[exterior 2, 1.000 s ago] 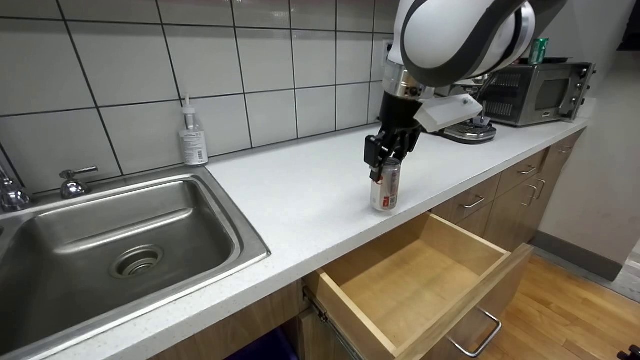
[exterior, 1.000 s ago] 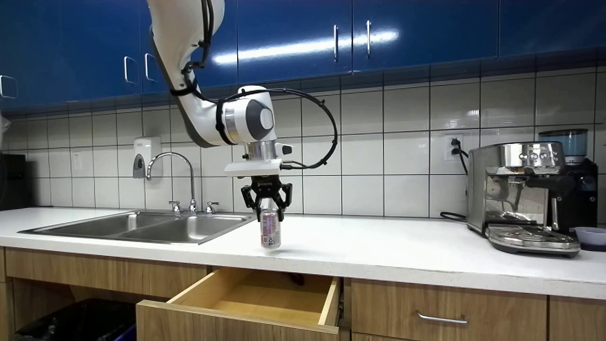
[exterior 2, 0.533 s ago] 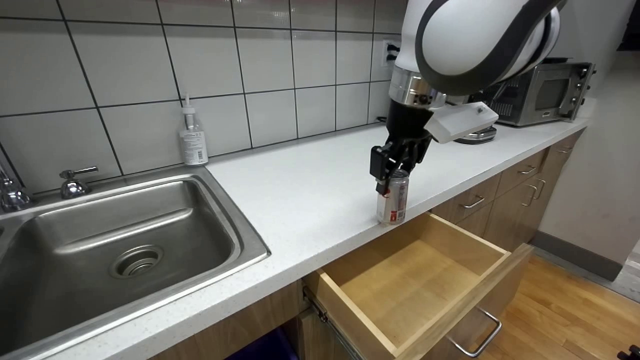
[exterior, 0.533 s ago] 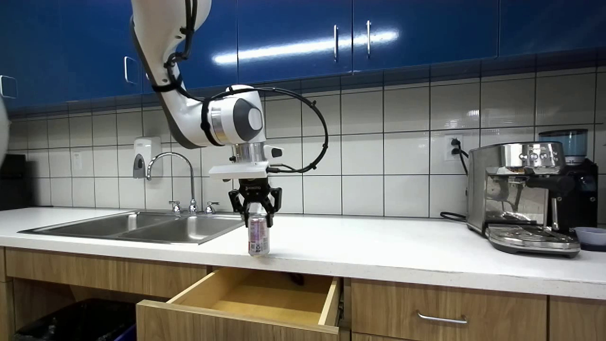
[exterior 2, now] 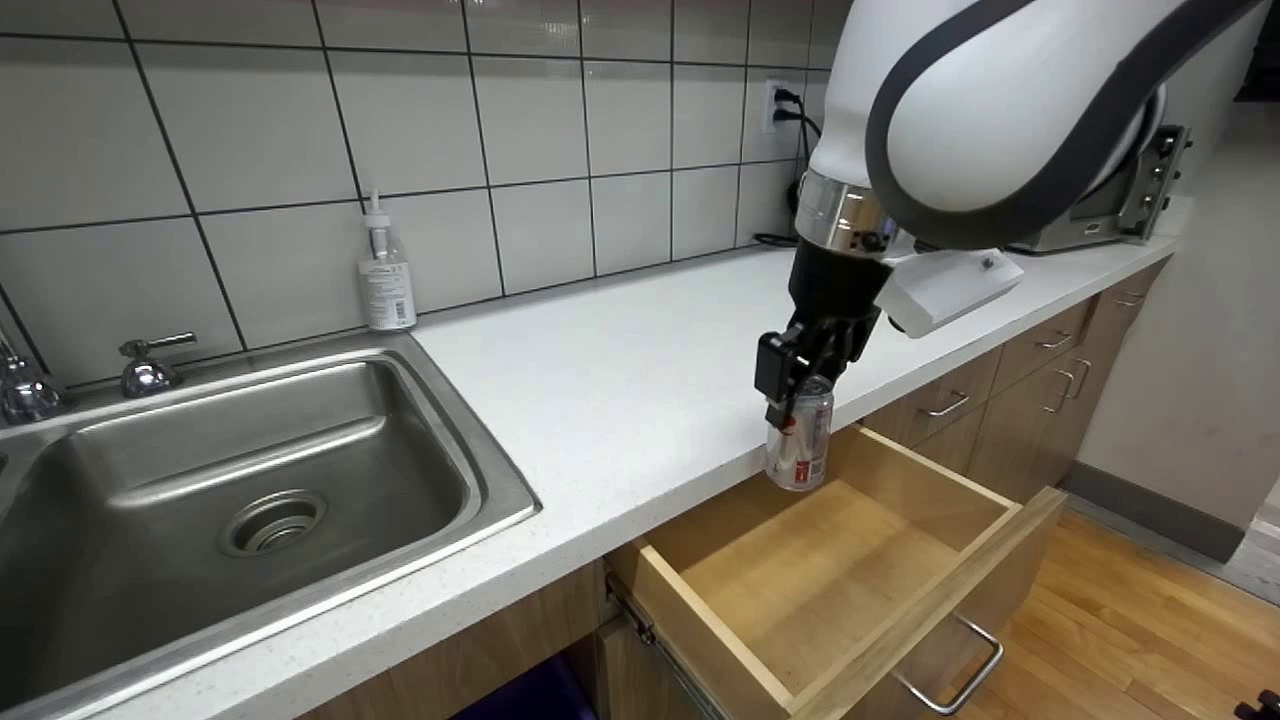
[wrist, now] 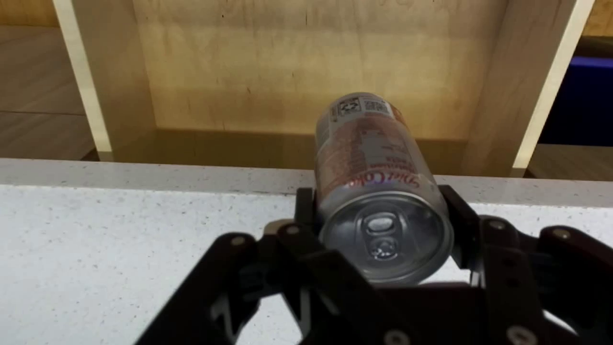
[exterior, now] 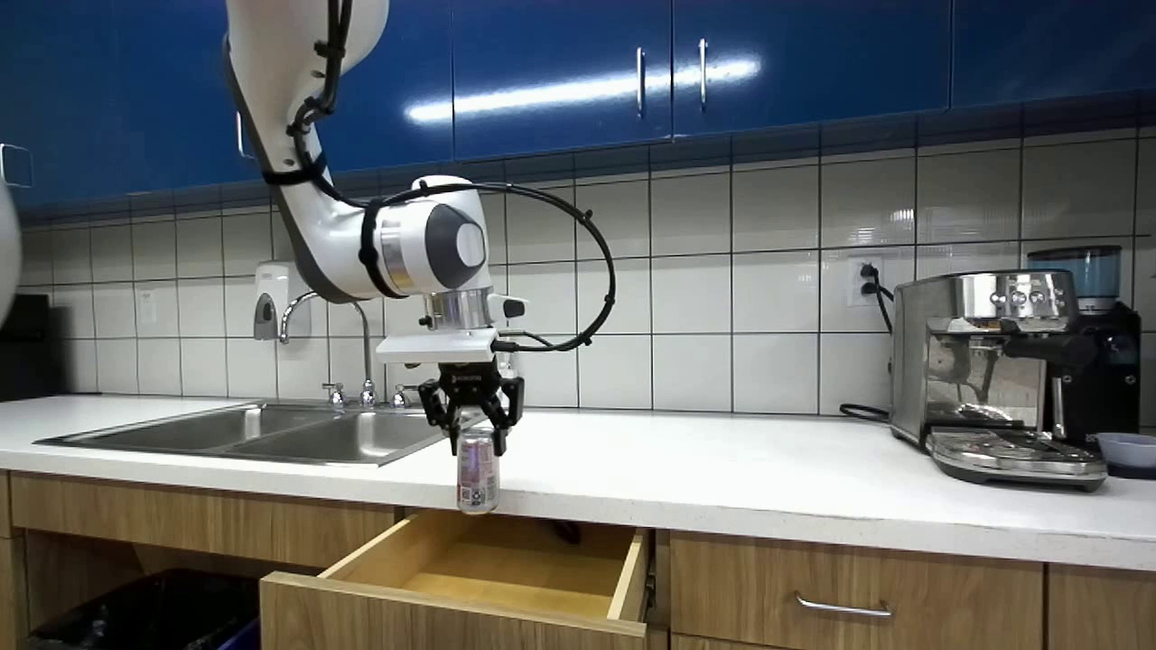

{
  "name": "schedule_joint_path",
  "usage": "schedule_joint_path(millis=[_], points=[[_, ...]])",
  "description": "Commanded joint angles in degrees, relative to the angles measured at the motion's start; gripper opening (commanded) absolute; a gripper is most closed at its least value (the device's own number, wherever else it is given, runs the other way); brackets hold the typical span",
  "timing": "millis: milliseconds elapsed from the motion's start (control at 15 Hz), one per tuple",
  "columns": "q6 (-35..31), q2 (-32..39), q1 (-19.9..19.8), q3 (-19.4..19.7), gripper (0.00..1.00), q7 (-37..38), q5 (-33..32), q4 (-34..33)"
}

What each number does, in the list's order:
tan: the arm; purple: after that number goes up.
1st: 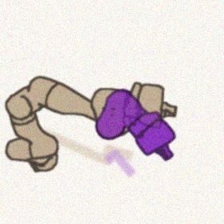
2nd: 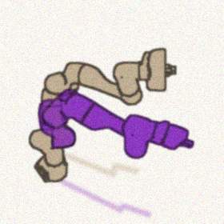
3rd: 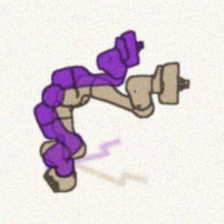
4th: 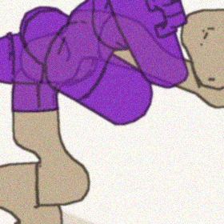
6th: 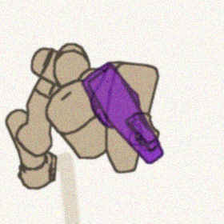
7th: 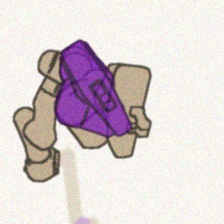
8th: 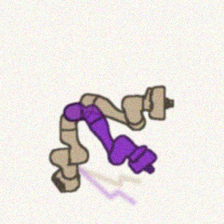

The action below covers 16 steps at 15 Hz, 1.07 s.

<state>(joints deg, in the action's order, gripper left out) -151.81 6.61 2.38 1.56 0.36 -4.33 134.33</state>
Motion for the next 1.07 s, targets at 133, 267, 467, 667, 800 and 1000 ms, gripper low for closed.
schedule_joint_path(millis=[133,267,467,667,800,1000], points=[[-3.39,-1.72,0.0,-0.57,0.38,1.86,-1.94,4.3],[-3.76,-1.3,0.05,-0.47,0.38,2.16,-2.36,4.85],[-3.76,-0.52,0.04,-0.28,0.38,2.85,-2.9,5.33],[-3.96,1.01,0.09,-0.07,0.38,3.77,-3.63,5.1],[-4.35,2.35,0.22,0.18,0.38,4.77,-4.29,4.67],[-5.99,4.71,0.45,0.61,0.38,6.31,-5.06,4.09]])
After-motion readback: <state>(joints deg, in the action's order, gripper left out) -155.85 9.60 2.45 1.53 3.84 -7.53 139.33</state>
